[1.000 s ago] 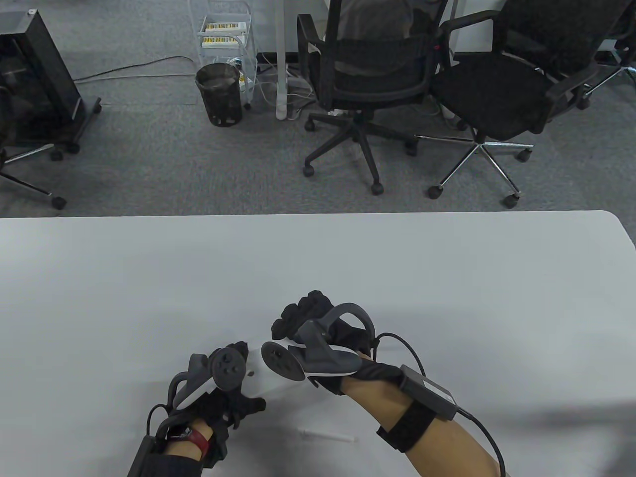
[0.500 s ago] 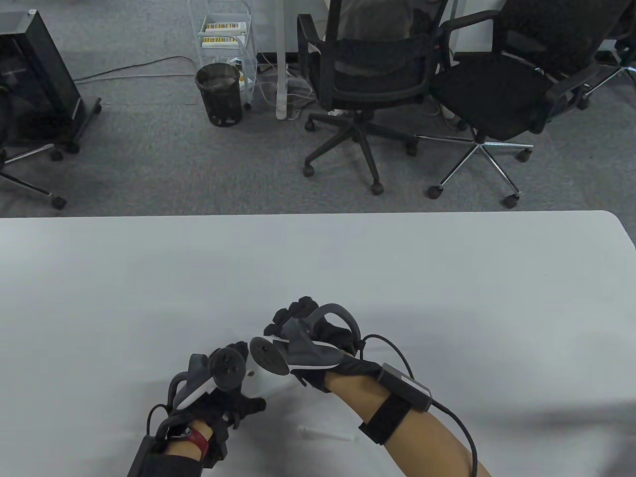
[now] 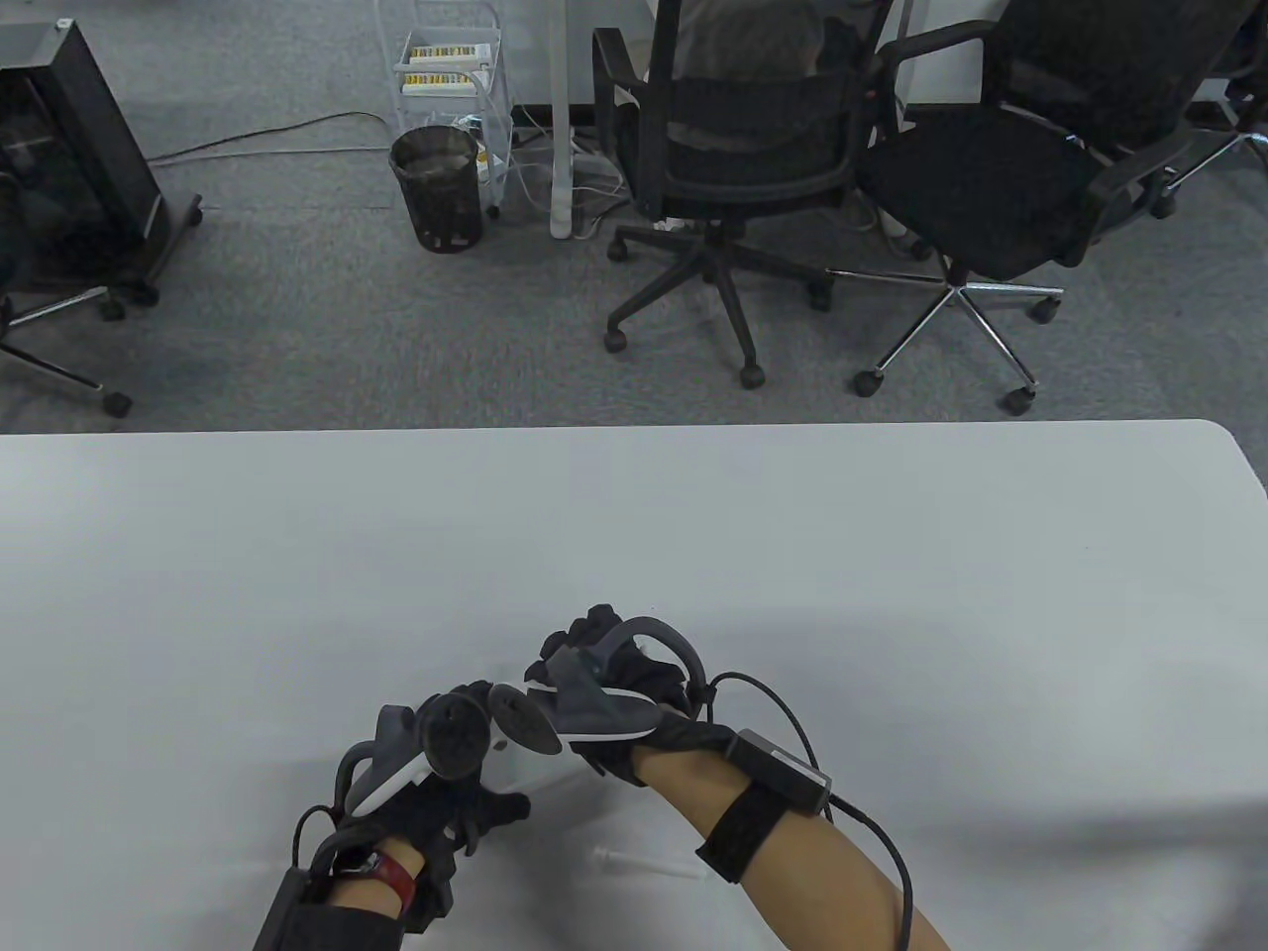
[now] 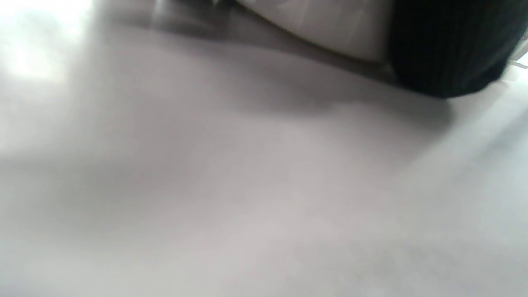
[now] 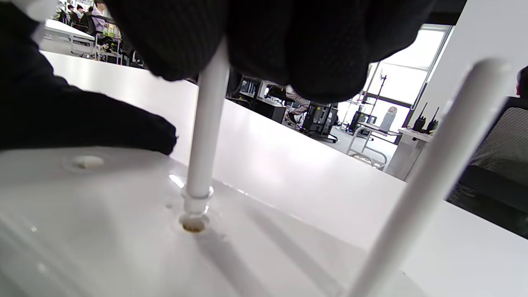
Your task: Fit Hanoi Tower parts together into a complete Hanoi Tower
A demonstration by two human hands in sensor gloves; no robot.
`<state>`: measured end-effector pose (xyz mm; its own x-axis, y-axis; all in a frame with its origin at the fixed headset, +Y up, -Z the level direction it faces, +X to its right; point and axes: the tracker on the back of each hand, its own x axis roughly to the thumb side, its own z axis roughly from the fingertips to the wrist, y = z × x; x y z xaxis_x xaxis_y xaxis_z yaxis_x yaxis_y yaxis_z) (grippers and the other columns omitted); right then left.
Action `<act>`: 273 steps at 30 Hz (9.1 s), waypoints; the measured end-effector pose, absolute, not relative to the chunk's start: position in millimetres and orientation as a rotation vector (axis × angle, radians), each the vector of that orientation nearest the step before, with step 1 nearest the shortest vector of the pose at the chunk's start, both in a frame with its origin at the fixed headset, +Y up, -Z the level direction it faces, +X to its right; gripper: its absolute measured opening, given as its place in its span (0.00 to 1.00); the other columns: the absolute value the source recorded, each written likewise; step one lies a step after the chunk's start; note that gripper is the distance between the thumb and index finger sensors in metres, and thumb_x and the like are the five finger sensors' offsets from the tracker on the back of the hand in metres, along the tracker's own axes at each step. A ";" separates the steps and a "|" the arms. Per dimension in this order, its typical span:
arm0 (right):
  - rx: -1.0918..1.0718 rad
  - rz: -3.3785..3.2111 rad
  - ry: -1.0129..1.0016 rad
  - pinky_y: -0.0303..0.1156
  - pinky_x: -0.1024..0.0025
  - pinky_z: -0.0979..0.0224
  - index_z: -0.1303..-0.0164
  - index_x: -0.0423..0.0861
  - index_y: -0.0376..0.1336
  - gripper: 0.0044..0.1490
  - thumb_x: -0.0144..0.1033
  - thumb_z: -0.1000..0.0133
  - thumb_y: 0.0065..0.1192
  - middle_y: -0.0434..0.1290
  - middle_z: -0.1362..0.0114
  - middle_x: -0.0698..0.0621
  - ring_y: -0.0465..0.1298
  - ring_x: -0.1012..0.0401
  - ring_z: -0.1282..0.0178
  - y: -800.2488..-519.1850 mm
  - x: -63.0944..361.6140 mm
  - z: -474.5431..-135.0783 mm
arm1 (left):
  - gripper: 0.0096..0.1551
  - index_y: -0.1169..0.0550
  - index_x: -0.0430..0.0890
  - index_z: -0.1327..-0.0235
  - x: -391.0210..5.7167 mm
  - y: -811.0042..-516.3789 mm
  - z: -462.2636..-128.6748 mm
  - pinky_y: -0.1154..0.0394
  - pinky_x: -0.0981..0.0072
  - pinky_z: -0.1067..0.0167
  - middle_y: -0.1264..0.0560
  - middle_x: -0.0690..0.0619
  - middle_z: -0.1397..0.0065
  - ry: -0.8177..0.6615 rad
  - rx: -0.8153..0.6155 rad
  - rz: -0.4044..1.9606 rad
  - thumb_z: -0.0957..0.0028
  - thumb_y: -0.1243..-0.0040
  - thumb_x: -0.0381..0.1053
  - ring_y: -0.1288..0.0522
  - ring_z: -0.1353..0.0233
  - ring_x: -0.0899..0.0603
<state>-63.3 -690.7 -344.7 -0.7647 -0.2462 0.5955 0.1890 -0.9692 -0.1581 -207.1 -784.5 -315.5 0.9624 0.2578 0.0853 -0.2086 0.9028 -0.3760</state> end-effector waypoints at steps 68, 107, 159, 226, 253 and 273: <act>-0.875 -2.846 0.089 0.49 0.36 0.21 0.27 0.50 0.47 0.48 0.53 0.56 0.57 0.57 0.20 0.42 0.55 0.37 0.20 -683.2 -49.7 -327.2 | 0.74 0.64 0.48 0.23 -207.3 -784.1 -315.0 0.52 0.34 0.25 0.58 0.41 0.16 -0.134 -0.377 0.244 0.61 0.30 0.70 0.56 0.16 0.29; -0.861 -2.984 0.006 0.66 0.43 0.28 0.35 0.44 0.61 0.41 0.49 0.57 0.63 0.72 0.30 0.42 0.72 0.41 0.32 -684.3 47.5 -262.6 | 0.74 0.65 0.48 0.23 -207.2 -784.4 -314.6 0.52 0.34 0.25 0.58 0.41 0.16 -0.132 -0.379 0.243 0.61 0.30 0.71 0.56 0.16 0.29; -0.828 -2.725 -0.132 0.66 0.42 0.29 0.43 0.42 0.66 0.32 0.42 0.56 0.66 0.75 0.40 0.44 0.74 0.44 0.37 -775.5 18.5 -238.8 | 0.74 0.65 0.48 0.23 -207.0 -784.4 -314.6 0.52 0.34 0.25 0.58 0.41 0.16 -0.131 -0.379 0.243 0.61 0.30 0.71 0.56 0.16 0.29; -0.978 -2.945 0.215 0.68 0.43 0.30 0.53 0.47 0.75 0.24 0.39 0.59 0.72 0.78 0.56 0.47 0.78 0.50 0.50 -620.6 -29.8 -276.5 | 0.74 0.65 0.47 0.24 -206.8 -786.0 -314.5 0.53 0.34 0.25 0.58 0.41 0.16 -0.133 -0.384 0.242 0.60 0.31 0.71 0.57 0.16 0.29; -1.044 -2.821 0.329 0.66 0.43 0.27 0.50 0.48 0.71 0.25 0.39 0.57 0.61 0.75 0.53 0.49 0.75 0.50 0.47 -638.4 -86.7 -295.8 | 0.75 0.67 0.46 0.25 -208.5 -786.3 -314.4 0.54 0.34 0.25 0.59 0.41 0.16 -0.138 -0.389 0.253 0.60 0.31 0.71 0.58 0.16 0.29; -1.070 -2.870 0.208 0.70 0.46 0.28 0.51 0.48 0.71 0.27 0.40 0.60 0.70 0.78 0.54 0.50 0.79 0.52 0.49 -683.2 -105.3 -323.7 | 0.75 0.69 0.47 0.27 -212.6 -788.2 -314.0 0.57 0.36 0.24 0.61 0.43 0.16 -0.143 -0.413 0.289 0.58 0.32 0.70 0.61 0.16 0.31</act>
